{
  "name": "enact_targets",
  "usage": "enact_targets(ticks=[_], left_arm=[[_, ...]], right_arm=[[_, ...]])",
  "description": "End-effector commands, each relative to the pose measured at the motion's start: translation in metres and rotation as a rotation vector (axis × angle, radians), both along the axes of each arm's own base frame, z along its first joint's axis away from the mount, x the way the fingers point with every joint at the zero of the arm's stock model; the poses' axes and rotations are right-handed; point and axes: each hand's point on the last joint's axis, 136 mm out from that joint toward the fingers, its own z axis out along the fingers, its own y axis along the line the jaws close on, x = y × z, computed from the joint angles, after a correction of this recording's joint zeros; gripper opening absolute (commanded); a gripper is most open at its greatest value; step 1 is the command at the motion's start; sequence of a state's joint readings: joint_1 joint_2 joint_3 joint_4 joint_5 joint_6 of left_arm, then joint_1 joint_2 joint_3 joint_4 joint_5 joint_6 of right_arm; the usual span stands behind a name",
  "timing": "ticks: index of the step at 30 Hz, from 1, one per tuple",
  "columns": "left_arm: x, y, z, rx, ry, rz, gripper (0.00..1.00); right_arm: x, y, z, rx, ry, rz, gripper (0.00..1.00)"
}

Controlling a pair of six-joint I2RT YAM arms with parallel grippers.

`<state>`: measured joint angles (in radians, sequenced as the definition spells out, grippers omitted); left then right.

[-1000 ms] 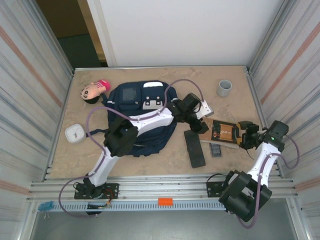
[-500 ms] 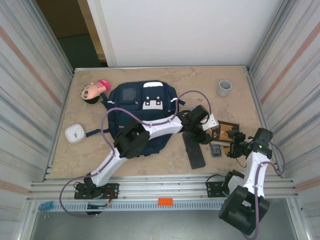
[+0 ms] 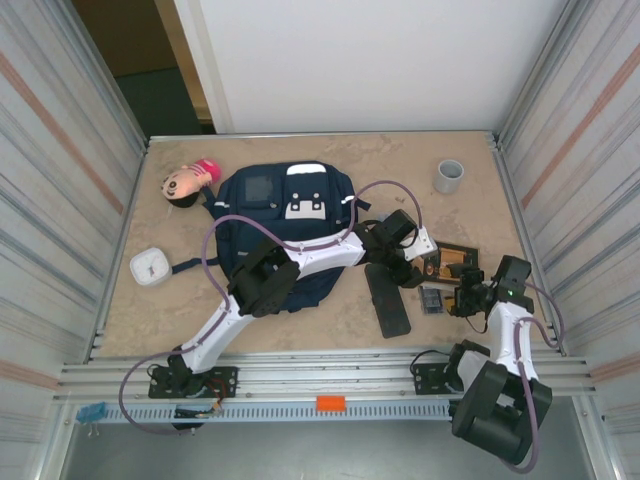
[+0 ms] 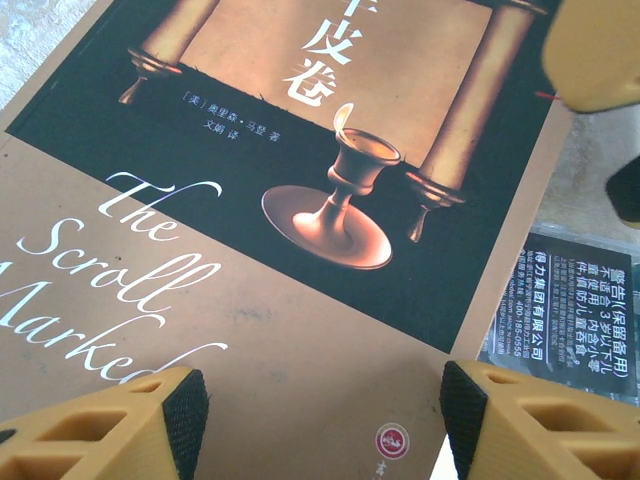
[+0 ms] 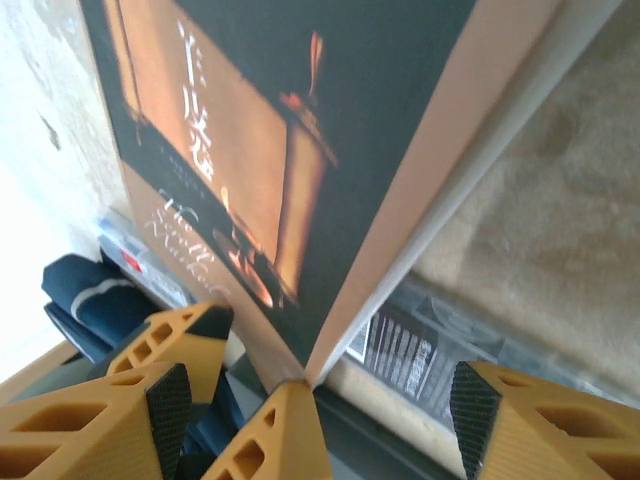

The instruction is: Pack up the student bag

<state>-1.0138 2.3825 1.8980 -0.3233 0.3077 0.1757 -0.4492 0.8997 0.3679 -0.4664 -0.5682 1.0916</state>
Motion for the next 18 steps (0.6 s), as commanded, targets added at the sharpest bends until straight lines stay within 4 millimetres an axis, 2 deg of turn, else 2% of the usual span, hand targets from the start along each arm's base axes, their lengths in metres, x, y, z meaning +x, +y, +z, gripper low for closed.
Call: enact_targets(ticks=[1, 8, 12, 16, 18], left_arm=[[0.004, 0.015, -0.022, 0.064, 0.044, 0.034, 0.65], [0.006, 0.016, -0.023, 0.063, 0.050, 0.039, 0.65], [0.005, 0.016, -0.023, 0.062, 0.053, 0.040, 0.65], [0.006, 0.017, -0.024, 0.064, 0.050, 0.039, 0.65], [0.007, 0.017, -0.025, 0.066, 0.052, 0.041, 0.65]], right_arm=[[0.010, -0.010, -0.006, -0.024, -0.016, -0.037, 0.70], [0.020, -0.018, -0.013, -0.043, -0.021, -0.047, 0.70], [0.032, -0.026, -0.011, -0.080, -0.076, -0.053, 0.70], [0.048, -0.030, 0.002, -0.118, -0.180, -0.027, 0.69], [0.056, -0.030, 0.017, -0.145, -0.252, -0.001, 0.69]])
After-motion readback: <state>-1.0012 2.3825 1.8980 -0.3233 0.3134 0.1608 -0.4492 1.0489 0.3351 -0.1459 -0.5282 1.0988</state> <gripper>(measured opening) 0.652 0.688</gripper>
